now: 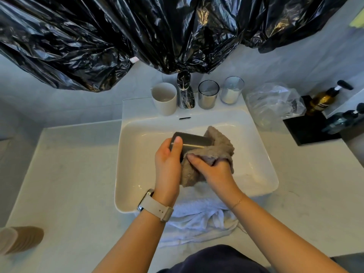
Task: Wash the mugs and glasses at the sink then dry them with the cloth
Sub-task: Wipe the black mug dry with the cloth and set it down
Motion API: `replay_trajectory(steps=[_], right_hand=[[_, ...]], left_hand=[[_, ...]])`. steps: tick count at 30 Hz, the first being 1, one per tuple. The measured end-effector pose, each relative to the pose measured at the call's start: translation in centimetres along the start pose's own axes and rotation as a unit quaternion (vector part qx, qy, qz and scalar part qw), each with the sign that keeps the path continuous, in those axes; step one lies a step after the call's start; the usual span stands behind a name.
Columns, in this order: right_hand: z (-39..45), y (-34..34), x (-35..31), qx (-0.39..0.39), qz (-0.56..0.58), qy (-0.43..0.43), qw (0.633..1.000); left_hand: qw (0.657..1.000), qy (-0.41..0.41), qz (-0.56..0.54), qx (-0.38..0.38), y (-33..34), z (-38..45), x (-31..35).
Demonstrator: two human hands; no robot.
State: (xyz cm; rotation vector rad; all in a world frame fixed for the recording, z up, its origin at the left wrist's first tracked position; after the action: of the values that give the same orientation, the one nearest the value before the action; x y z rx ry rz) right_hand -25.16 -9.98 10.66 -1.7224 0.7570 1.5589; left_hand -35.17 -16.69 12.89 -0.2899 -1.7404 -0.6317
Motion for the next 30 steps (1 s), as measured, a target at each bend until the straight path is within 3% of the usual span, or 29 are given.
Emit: replay_trajectory(steps=[4,8,10,12,15,19,21,23,25,27,30], right_hand=[[1.0,0.1,-0.6,-0.028,0.024,0.096,0.995],[2.4,0.3,-1.7,-0.018,0.160,0.289,0.944],[2.9,0.2,-1.9,-0.058,0.188,0.301,0.933],[2.9,0.5,-1.7,-0.056,0.133,0.283,0.948],[1.8,1.6,-1.3,-0.021,0.008,0.244,0.970],[0.3,2.4,0.1,-0.001,-0.026,0.053,0.998],[0.4,2.0,0.6,-0.007,-0.105,-0.048,0.993],[0.5,1.5,1.3,-0.032,-0.173,-0.085,0.981],[0.5,1.3,1.4,-0.041,-0.165,-0.078,0.982],[0.8,1.4,0.6,-0.031,-0.091,-0.030,0.995],[2.3,1.8,-1.4,-0.043,-0.027,0.146,0.988]], left_hand=[[0.994,0.089,0.049,-0.028,0.5,-0.9,-0.4],[0.976,0.176,0.121,-0.037,0.7,-2.2,-1.1],[0.969,0.193,0.149,-0.027,0.5,-2.3,-1.4],[0.981,0.159,0.109,-0.003,0.3,-1.8,-1.5],[0.998,0.038,0.000,0.055,-0.4,-0.2,-0.8],[0.990,-0.098,-0.086,0.055,-1.1,1.3,-0.4],[0.974,-0.173,-0.127,0.075,-1.1,1.6,-0.5],[0.963,-0.207,-0.150,0.085,-0.7,1.8,-0.5],[0.976,-0.155,-0.123,0.096,-0.2,1.7,-0.3],[0.993,-0.036,-0.041,0.104,0.0,1.1,-0.2],[0.987,0.114,0.062,0.100,0.5,0.1,-0.7]])
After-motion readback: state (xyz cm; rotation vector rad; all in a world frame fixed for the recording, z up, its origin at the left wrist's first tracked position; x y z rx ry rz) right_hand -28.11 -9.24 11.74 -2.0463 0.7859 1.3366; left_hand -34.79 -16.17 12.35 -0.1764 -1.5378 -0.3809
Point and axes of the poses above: each hand's wrist, its own z-axis towards the middle knuckle, its own y-axis out of the palm, x = y × z, the point moved 1 cm from there along z, towards the middle knuckle, and after that the axes turned 11 degrees about -z, right-handed, at the moved point
